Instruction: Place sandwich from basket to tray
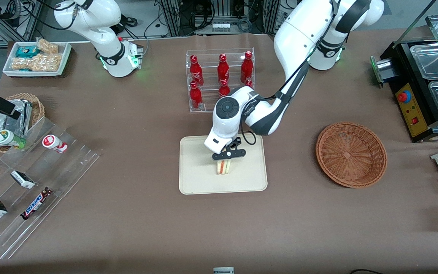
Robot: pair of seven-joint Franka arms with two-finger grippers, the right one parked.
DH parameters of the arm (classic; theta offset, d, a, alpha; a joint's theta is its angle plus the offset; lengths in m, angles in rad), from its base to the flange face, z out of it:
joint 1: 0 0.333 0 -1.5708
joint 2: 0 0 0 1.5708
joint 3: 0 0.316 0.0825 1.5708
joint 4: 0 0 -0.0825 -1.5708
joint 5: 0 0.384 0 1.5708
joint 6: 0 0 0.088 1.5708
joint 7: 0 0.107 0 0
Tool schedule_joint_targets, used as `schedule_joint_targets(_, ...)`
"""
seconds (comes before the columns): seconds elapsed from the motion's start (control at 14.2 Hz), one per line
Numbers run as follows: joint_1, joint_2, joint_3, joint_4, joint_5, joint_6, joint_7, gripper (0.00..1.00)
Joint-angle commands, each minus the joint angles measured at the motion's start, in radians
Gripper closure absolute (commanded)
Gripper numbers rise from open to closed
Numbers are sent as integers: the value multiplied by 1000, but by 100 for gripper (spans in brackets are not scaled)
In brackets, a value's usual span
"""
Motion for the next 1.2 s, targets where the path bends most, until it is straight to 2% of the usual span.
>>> schedule_joint_targets(0.0, -10, 21, 12, 28, 13, 23, -3, 52)
schedule_joint_targets(0.07, -10, 19, 12, 28, 13, 24, -3, 1)
schedule_joint_targets(0.28, -10, 7, 14, 29, 16, 24, -1, 0)
schedule_joint_targets(0.49, -2, -60, 15, 29, 14, -3, -4, 0)
schedule_joint_targets(0.63, 9, -137, 20, 29, 14, -154, 10, 0)
schedule_joint_targets(0.85, 79, -263, 17, 26, 2, -271, 13, 0)
schedule_joint_targets(1.13, 170, -349, 17, 18, -12, -359, 60, 0)
